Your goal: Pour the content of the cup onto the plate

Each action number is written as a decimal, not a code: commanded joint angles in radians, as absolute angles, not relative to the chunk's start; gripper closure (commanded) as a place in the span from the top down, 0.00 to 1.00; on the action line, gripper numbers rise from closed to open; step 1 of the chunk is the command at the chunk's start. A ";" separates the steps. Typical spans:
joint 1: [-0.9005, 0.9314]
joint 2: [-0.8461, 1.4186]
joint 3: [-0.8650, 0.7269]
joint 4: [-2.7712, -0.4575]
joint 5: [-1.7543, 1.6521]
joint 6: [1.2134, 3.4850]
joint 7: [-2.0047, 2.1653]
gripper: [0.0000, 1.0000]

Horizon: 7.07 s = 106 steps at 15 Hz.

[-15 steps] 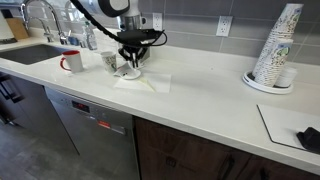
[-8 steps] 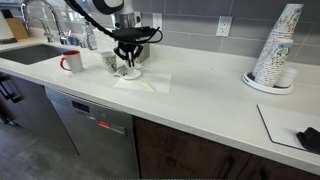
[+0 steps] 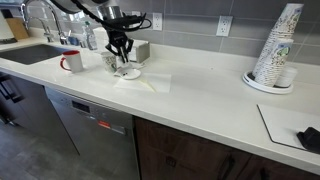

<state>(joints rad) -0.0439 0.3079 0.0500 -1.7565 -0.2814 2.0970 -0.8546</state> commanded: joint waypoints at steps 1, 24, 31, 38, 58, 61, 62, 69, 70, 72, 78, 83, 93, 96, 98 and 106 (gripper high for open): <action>0.027 0.374 0.029 -1.659 -0.428 1.986 -0.785 0.04; 0.216 0.710 0.039 -1.284 -0.903 1.614 -0.740 0.04; 0.267 0.787 0.039 -1.184 -0.989 1.479 -0.763 0.05; 0.310 0.862 0.034 -1.094 -1.066 1.320 -0.798 0.05; 0.380 0.988 0.004 -0.978 -1.303 1.104 -0.882 0.05; 0.389 1.002 -0.001 -0.970 -1.335 1.076 -0.902 0.05; 0.391 1.006 -0.002 -0.968 -1.344 1.069 -0.908 0.05; 0.389 1.019 0.013 -0.954 -1.375 1.075 -0.958 0.05; 0.401 1.033 -0.019 -0.952 -1.420 1.062 -0.941 0.05; 0.391 1.026 -0.003 -0.951 -1.402 1.073 -0.960 0.05; 0.393 1.031 -0.013 -0.942 -1.401 1.053 -0.991 0.05; 0.386 1.006 0.003 -0.973 -1.386 1.079 -0.960 0.11; 0.443 1.077 -0.057 -0.980 -1.531 1.000 -1.082 0.04; 0.444 1.076 -0.058 -0.982 -1.556 0.999 -1.099 0.04; 0.443 1.074 -0.057 -0.986 -1.564 1.002 -1.108 0.04; 0.420 1.039 -0.028 -0.988 -1.525 1.020 -1.096 0.04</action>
